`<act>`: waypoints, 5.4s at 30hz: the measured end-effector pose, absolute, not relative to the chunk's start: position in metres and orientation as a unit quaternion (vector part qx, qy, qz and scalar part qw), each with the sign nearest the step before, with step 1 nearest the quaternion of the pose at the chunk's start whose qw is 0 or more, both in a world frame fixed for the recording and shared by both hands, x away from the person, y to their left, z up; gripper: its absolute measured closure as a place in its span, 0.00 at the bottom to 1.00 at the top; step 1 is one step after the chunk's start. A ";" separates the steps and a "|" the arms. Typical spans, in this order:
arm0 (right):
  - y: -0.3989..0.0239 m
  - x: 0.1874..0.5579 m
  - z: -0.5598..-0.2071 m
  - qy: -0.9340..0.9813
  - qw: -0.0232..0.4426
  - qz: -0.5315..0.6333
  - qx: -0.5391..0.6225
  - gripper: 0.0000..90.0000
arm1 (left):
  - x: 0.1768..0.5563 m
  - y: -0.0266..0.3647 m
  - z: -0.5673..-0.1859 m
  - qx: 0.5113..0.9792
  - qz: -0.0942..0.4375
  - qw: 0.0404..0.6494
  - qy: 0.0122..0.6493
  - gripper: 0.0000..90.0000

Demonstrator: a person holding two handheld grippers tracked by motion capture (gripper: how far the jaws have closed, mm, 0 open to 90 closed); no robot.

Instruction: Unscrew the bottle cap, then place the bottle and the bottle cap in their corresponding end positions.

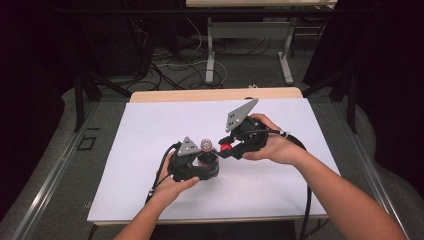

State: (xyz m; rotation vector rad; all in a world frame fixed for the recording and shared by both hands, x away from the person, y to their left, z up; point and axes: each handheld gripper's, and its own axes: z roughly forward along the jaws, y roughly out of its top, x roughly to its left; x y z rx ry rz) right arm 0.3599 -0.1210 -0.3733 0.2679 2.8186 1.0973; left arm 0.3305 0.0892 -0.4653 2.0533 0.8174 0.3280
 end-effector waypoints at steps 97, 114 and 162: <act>-0.115 0.373 -0.541 0.885 0.067 0.360 0.289 0.67 | 0.442 0.056 -0.504 0.775 0.143 0.451 0.418 0.18; -0.104 0.373 -0.553 0.890 0.074 0.349 0.285 0.67 | 0.428 0.084 -0.505 0.756 0.136 0.462 0.443 0.01; -0.165 0.390 -0.504 0.805 0.172 0.362 0.437 0.00 | 0.403 0.134 -0.506 0.738 0.131 0.445 0.489 0.01</act>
